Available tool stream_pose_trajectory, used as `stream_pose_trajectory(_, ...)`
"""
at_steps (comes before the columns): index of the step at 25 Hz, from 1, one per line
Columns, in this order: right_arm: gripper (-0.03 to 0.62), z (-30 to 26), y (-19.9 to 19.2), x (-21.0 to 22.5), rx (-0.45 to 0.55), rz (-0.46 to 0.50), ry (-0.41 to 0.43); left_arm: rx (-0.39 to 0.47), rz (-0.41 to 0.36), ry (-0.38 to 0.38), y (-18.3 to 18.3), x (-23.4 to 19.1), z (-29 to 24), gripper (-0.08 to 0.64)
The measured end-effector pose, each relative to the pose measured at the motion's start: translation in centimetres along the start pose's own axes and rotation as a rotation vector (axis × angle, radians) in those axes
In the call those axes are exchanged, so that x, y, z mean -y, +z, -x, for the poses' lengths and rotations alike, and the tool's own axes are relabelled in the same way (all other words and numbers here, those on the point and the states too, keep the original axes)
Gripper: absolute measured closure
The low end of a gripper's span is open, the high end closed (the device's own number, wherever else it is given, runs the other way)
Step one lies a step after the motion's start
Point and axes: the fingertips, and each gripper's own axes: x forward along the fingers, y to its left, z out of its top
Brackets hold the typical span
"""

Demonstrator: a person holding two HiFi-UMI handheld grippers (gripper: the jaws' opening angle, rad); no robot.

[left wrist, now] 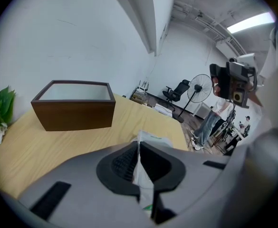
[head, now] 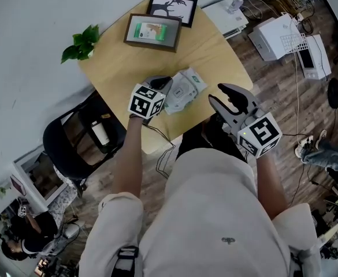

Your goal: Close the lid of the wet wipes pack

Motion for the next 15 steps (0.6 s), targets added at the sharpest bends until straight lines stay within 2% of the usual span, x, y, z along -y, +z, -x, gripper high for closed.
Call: stream_pose_trajectory(15,0.442,4.3,-0.7,-0.1,0.023,0.024,0.068,-0.02,-0.036,0.071,-1.6,5.2,0.1,0.534)
